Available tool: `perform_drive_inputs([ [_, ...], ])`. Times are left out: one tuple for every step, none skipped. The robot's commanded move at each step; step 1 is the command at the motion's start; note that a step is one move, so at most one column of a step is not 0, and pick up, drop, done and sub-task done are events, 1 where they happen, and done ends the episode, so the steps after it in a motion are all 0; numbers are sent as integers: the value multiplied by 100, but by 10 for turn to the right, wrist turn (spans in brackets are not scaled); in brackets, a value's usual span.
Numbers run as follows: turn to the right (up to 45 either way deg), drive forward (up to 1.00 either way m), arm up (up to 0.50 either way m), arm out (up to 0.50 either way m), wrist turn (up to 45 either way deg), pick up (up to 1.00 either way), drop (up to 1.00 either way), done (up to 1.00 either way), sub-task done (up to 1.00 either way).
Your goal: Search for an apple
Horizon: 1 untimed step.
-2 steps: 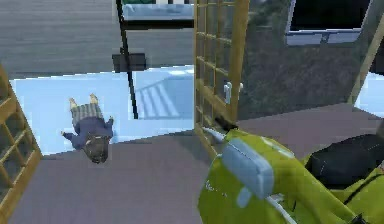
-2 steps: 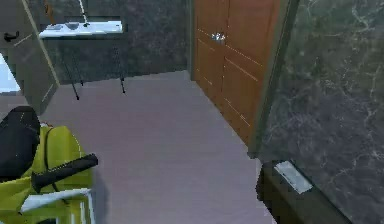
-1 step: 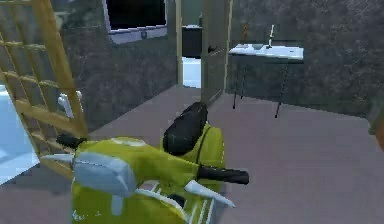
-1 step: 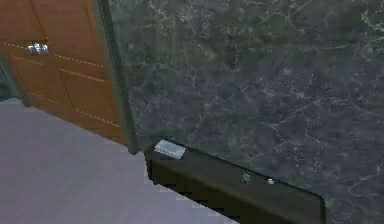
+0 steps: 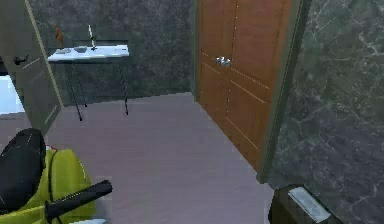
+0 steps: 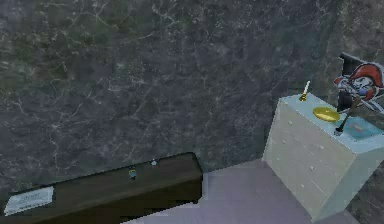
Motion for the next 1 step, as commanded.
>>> perform_drive_inputs([
  [30, 0, 0, 0, 0, 0, 0, 0, 0],
])
